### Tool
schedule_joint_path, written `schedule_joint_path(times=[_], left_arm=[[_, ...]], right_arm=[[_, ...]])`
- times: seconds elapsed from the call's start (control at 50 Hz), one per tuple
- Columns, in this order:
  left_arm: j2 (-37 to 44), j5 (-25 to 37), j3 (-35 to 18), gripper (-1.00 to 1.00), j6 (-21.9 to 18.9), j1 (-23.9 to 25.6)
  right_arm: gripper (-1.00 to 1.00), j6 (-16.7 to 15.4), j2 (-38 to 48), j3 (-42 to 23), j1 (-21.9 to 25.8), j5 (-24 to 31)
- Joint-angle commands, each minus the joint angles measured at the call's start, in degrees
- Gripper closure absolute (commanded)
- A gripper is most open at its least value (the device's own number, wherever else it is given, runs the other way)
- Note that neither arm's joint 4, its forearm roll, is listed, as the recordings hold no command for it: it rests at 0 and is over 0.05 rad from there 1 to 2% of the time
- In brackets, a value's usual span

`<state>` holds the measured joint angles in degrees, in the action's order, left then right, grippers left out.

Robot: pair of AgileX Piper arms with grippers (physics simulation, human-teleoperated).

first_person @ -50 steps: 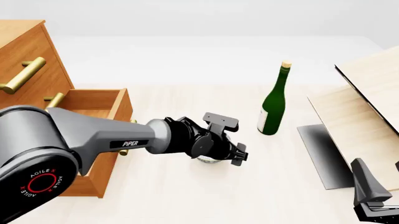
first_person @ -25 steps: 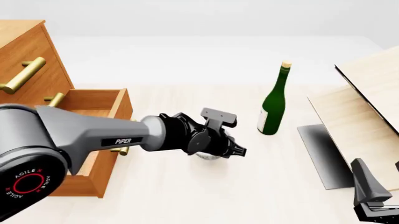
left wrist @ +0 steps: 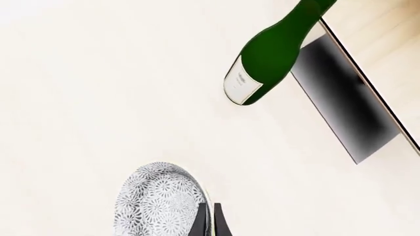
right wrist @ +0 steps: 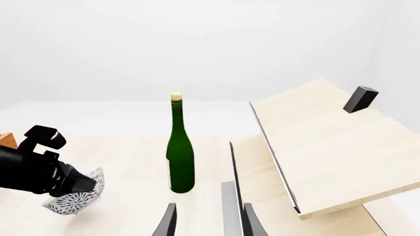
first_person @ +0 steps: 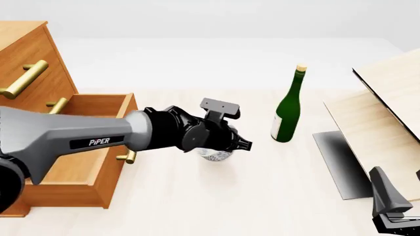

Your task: Put the bowl in the bottom drawer of the cabinet.

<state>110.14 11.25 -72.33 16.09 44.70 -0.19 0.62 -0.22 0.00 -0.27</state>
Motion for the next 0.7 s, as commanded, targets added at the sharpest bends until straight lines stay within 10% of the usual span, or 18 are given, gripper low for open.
schedule_joint_path(times=[0.02, 0.7], left_arm=[[-3.90, 0.12, 1.02, 1.00, -1.77, -1.42], [-20.37, -1.92, 10.11, 1.00, -0.21, -4.09]], right_arm=[[-1.00, 0.00, 0.00, 0.00, 0.00, 0.00], [-1.00, 0.01, 0.01, 0.00, 0.00, 0.00]])
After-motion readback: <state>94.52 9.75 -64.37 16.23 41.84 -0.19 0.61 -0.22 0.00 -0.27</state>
